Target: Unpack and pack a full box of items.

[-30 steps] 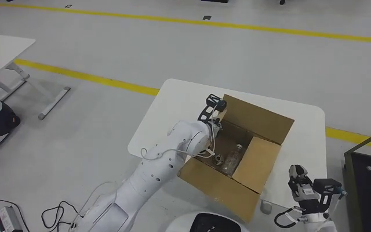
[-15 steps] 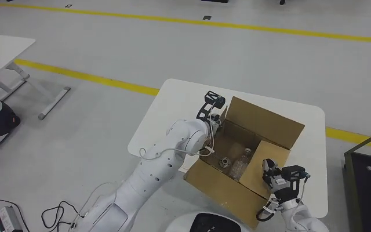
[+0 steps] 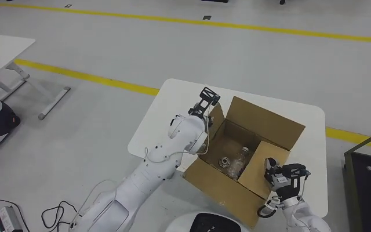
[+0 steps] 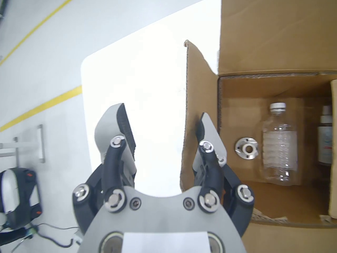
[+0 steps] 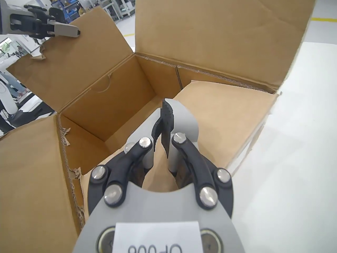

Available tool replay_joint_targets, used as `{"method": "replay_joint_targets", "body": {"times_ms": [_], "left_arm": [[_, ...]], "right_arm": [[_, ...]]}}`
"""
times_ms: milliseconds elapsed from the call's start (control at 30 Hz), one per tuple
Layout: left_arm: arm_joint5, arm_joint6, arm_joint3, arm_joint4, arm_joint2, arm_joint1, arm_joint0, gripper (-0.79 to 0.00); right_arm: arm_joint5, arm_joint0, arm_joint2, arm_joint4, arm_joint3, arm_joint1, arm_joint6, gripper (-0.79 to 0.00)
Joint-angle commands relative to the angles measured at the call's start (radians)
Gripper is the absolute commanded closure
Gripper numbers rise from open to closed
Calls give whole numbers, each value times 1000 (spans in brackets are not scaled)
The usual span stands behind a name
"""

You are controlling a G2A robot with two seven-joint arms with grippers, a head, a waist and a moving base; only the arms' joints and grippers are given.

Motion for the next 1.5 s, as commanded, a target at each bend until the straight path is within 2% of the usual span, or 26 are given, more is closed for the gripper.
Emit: {"method": "replay_joint_targets", "body": {"times_ms": [0,233,500,733,967,1133,1267,1467], "left_arm": [[-8,-13,16,85,25,-2,-6,-785],[-17,-48,77,171,74,-20,-23,-785],[4,-43,159,189,84,-40,-38,-785],[20,-43,227,219,85,-55,-45,-785],[23,-47,266,260,86,-67,-45,-785],[50,-7,220,274,75,-73,-30,-785],[26,23,131,284,62,-74,5,-785],[33,35,1,279,35,-77,60,-785]], "right_arm": [[1,-5,8,-8,-10,2,-4,0],[0,-36,44,-23,-57,9,-14,0],[21,-82,93,-44,-92,17,-27,0],[110,-78,119,3,-53,13,-41,0],[247,-85,150,27,-22,6,-60,0],[242,-63,139,69,30,0,-34,0],[190,-9,105,78,98,-5,-7,0],[192,75,38,10,166,-17,-4,0]]}}
